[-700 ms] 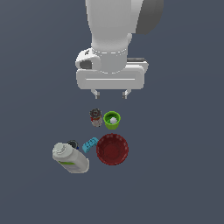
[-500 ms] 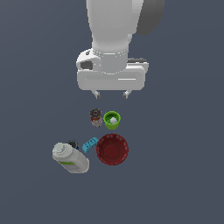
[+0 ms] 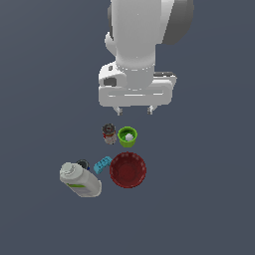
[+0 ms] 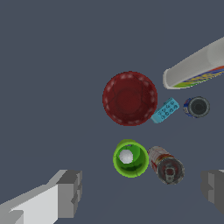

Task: Pick up a designated object from a clutter of objects.

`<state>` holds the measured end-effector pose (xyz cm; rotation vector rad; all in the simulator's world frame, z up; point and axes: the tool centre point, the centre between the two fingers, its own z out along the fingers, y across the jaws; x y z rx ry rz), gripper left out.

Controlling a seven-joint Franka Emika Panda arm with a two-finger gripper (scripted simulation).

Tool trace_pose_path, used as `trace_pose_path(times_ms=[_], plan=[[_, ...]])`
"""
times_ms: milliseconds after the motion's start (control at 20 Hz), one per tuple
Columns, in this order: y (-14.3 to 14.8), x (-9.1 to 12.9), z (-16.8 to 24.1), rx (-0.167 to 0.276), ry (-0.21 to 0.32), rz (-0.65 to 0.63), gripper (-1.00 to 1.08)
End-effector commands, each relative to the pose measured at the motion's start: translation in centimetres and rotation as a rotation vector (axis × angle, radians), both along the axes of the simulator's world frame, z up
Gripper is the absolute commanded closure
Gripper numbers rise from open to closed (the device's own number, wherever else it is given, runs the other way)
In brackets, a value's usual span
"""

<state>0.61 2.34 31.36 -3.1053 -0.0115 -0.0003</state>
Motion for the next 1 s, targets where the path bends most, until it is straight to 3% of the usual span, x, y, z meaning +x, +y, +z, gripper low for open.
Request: trace_pose_path(times_ms=[0,500,950], plan=[[-0.1,0.1,-0.1,0.000,0.000,-0.006,-0.92],[-2.0,1.9,-3.7,0.007,0.005,-0.146,-0.92],[-6.3,4.5,-11.6,0.005,0.014,-0.436,-0.92]])
